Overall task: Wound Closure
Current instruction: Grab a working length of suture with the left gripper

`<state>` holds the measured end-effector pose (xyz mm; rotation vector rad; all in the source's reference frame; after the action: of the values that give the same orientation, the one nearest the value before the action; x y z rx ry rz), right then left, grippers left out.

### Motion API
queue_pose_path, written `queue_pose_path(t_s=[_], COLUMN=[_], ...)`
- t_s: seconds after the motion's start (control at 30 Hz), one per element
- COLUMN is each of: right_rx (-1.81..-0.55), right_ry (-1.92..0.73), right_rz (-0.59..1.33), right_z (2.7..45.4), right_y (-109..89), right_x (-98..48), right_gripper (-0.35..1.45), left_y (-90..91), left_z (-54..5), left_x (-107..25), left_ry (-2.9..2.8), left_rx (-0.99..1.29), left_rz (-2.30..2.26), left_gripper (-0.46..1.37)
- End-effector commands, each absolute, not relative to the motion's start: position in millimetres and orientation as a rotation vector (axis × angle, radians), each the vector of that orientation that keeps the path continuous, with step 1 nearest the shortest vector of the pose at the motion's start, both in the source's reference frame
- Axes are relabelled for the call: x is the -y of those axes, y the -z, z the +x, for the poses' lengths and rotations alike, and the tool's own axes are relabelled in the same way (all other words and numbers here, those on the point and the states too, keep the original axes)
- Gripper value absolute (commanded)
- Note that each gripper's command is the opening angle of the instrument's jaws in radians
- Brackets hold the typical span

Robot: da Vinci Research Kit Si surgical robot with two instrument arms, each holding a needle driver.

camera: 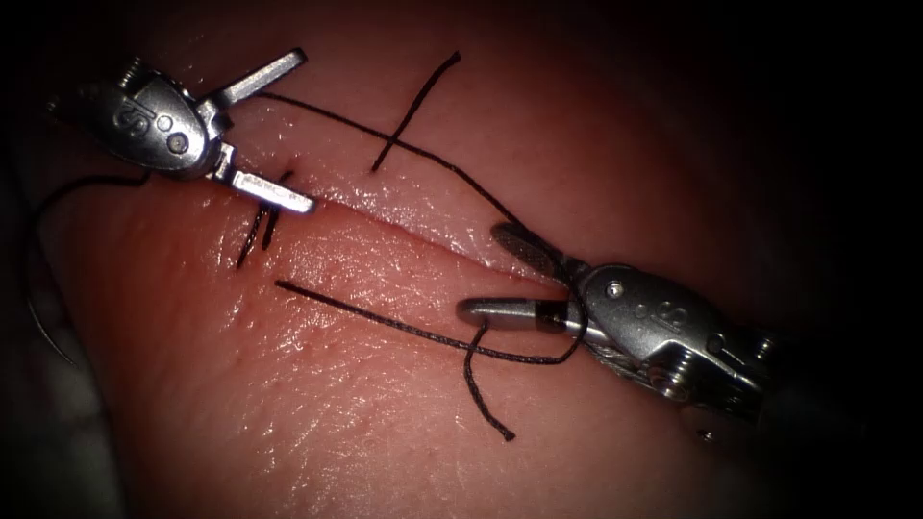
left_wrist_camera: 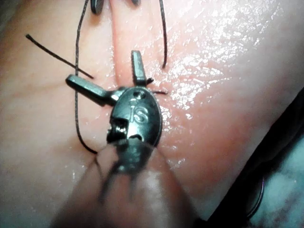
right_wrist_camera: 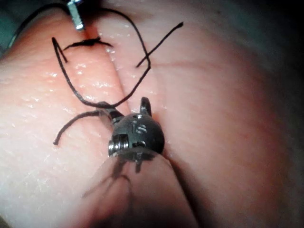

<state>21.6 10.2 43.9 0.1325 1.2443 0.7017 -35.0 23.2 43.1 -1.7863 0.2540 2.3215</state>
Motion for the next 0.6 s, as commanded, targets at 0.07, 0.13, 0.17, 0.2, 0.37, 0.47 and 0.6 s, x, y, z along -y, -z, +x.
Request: queue_pose_path(t_s=[0.07,0.13,0.17,0.2,0.37,0.47,0.6], right_rx=[-1.248,-1.248,-1.248,-1.248,-1.251,-1.251,-1.249], right_ry=[-0.696,-0.697,-0.697,-0.698,-0.690,-0.682,-0.670], right_rz=[0.144,0.144,0.144,0.144,0.144,0.139,0.132], right_z=[21.6,21.6,21.6,21.6,21.6,21.4,21.3], right_y=[-43.9,-44.0,-44.0,-44.1,-44.4,-44.5,-44.4], right_x=[-10.4,-10.5,-10.5,-10.6,-11.0,-11.4,-12.1], right_gripper=[1.43,1.43,1.43,1.43,1.42,1.42,1.43], left_y=[-42.4,-41.8,-41.7,-41.3,-40.5,-39.9,-38.6], left_z=[-34.3,-33.6,-33.5,-33.2,-32.9,-33.2,-33.5], left_x=[-21.9,-20.5,-20.2,-19.4,-17.7,-17.2,-17.0], left_ry=[-2.338,-2.365,-2.375,-2.400,-2.434,-2.459,-2.471], left_rx=[-0.198,-0.167,-0.160,-0.142,-0.101,-0.066,0.056], left_rz=[-1.792,-1.772,-1.765,-1.747,-1.721,-1.696,-1.623], left_gripper=[0.84,0.85,0.85,0.84,0.86,0.86,0.93])
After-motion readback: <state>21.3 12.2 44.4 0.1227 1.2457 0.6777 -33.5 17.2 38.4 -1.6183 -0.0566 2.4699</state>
